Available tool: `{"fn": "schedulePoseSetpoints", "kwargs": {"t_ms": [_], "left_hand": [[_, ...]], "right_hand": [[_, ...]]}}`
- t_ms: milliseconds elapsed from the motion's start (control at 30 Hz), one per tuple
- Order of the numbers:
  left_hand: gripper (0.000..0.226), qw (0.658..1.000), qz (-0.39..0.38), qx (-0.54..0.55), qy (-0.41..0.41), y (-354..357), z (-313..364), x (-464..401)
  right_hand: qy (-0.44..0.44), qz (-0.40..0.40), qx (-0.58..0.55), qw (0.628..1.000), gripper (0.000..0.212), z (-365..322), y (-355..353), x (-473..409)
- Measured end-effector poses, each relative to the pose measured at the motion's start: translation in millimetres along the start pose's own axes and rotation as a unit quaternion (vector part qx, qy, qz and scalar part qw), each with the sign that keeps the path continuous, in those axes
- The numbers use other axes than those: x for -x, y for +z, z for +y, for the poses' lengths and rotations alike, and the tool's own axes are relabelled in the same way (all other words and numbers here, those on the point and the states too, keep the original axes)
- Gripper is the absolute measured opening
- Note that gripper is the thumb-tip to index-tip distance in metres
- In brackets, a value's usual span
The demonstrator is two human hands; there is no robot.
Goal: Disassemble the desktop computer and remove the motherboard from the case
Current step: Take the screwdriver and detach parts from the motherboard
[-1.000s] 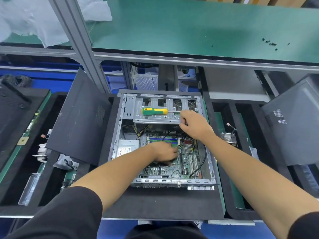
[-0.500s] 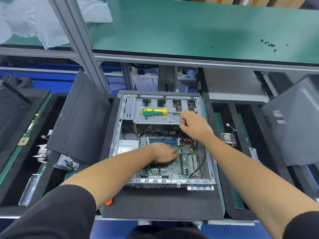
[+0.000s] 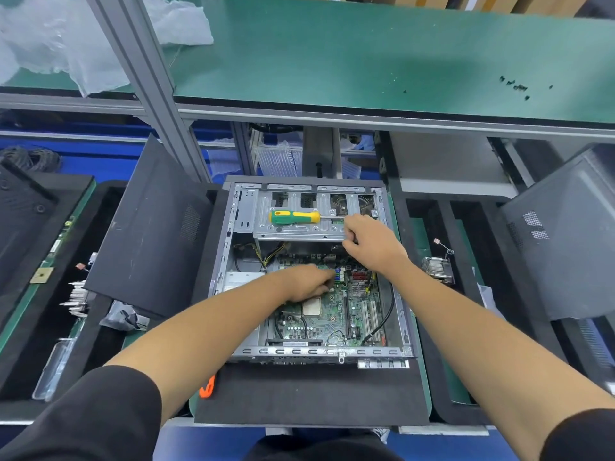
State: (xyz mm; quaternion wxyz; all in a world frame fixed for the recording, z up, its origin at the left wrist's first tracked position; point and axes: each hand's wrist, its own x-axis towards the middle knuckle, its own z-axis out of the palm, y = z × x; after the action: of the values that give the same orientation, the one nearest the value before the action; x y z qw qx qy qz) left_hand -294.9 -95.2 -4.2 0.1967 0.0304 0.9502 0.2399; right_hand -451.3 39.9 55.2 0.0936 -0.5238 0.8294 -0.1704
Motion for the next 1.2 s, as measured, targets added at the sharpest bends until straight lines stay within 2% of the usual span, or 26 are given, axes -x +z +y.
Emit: {"fn": "schedulePoseSetpoints", "kwargs": {"t_ms": [67, 167, 233, 300, 333, 467, 767, 900, 1067, 1200], "left_hand": [[0.018, 1.0, -0.006, 0.025, -0.013, -2.0, 0.1, -0.4], [0.049, 0.996, -0.036, 0.056, -0.061, -2.3, 4.2, 0.6], [0.077, 0.995, -0.047, 0.011, -0.084, -0.6, 8.5, 1.7], [0.105, 0.991, -0.044, -0.078, -0.102, 2.9, 12.4, 1.9], [0.111, 0.987, -0.036, -0.112, -0.109, 5.0, 14.0, 1.9], [0.09, 0.973, -0.003, -0.196, -0.119, 7.4, 22.1, 4.3], [0.062, 0.968, -0.011, -0.207, -0.139, 11.7, 31.1, 9.7], [0.073, 0.968, -0.012, -0.195, -0.158, 9.9, 33.5, 10.6], [0.107, 0.97, 0.013, -0.157, -0.185, 7.8, 40.1, 13.7], [0.115, 0.971, 0.017, -0.152, -0.185, 9.4, 42.1, 13.7]], "right_hand": [[0.0, 0.002, 0.0, 1.0, 0.018, 0.0, 0.3, -0.3], [0.0, 0.002, -0.002, 1.0, 0.019, 0.8, 1.0, -1.2], [-0.001, 0.003, -0.003, 1.0, 0.019, 1.7, 1.2, -1.2], [-0.002, 0.005, -0.002, 1.0, 0.019, 2.8, 1.9, -1.1], [-0.002, 0.006, -0.002, 1.0, 0.019, 3.5, 2.6, -1.4], [-0.002, 0.008, -0.003, 1.0, 0.017, 4.2, 4.1, -1.3], [0.002, 0.009, 0.005, 1.0, 0.018, 5.0, 4.6, -1.7], [0.002, 0.01, 0.003, 1.0, 0.018, 5.4, 4.5, -1.3], [0.004, 0.009, 0.007, 1.0, 0.018, 4.7, 4.7, -1.6], [0.002, 0.005, 0.006, 1.0, 0.018, 4.3, 4.0, -1.1]]}}
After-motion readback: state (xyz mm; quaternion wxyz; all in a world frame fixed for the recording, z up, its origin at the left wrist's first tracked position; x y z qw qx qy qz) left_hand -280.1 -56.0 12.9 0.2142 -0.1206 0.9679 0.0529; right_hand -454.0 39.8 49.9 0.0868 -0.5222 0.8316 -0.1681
